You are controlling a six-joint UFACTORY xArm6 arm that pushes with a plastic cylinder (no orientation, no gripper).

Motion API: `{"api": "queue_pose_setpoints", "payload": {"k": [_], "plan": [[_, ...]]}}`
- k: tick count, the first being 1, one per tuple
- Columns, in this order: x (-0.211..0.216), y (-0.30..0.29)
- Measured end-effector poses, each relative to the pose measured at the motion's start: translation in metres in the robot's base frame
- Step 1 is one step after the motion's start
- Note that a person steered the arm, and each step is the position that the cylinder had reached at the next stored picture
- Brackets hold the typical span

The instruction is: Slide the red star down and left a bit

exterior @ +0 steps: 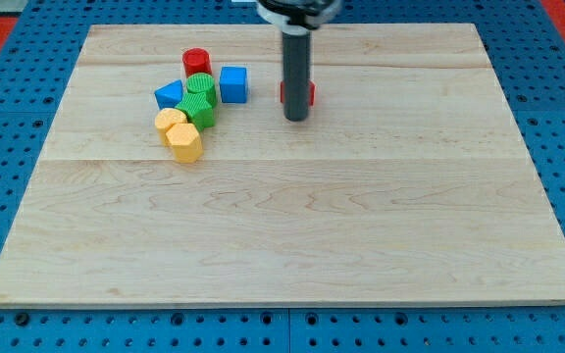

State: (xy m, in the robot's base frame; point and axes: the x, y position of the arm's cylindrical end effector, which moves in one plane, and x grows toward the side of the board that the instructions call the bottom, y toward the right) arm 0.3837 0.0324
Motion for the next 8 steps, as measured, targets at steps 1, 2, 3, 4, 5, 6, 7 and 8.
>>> {"api": "queue_pose_setpoints", "payload": {"k": [1, 2, 3, 4, 5, 6, 7, 8], "plan": [[0.009, 0.042], [-0.054, 0.058], [-0.093, 0.033], [-0.082, 0.003], [-0.053, 0.001], [-0.025, 0.0], [-0.015, -0.01], [-0.034, -0.012]]}}
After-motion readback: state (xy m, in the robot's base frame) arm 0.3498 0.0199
